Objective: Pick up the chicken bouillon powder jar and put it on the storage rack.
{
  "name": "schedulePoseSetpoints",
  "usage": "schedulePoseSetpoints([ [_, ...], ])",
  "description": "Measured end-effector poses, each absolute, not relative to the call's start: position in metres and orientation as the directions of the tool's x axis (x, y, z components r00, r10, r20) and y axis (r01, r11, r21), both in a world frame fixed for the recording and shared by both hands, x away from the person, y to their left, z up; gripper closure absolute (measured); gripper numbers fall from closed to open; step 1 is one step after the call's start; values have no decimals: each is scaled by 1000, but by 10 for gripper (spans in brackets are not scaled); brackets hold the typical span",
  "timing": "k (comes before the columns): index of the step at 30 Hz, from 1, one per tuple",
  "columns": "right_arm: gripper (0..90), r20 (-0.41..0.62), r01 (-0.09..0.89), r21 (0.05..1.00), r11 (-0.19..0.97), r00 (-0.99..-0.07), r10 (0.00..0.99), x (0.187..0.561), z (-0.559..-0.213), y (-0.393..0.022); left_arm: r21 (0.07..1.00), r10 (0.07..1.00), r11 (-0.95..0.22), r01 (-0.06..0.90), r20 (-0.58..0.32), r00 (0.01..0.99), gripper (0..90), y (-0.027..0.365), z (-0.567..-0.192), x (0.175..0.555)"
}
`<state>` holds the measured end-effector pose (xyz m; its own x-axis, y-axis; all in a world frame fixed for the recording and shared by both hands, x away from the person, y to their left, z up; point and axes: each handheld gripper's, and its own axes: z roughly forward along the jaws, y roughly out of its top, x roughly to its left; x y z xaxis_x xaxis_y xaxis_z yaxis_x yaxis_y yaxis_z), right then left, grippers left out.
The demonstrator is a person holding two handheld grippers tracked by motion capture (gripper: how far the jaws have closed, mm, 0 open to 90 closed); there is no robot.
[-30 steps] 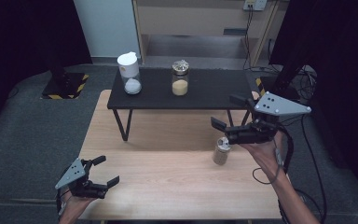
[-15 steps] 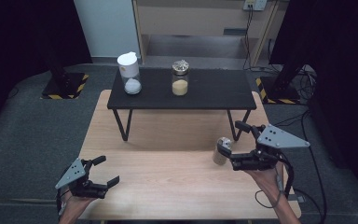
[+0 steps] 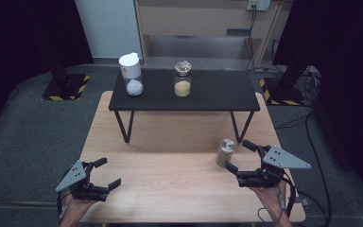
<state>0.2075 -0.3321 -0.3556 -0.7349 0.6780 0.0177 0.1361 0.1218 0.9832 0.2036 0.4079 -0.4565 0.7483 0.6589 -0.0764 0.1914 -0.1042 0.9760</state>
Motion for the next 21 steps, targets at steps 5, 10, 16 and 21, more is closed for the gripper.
schedulePoseSetpoints([
  [5,83,30,158,980,122,-722,691,203,-374,-336,976,660,-104,192,-77,747,11,408,-456,203],
  [10,80,30,176,975,138,-715,699,198,-388,-340,976,658,-105,192,-77,749,10,408,-456,204],
  [16,75,39,195,971,139,-701,712,192,-401,-345,976,658,-104,192,-77,749,10,408,-456,203],
  [21,74,38,208,967,147,-687,725,189,-410,-348,976,656,-105,191,-76,751,10,407,-456,203],
])
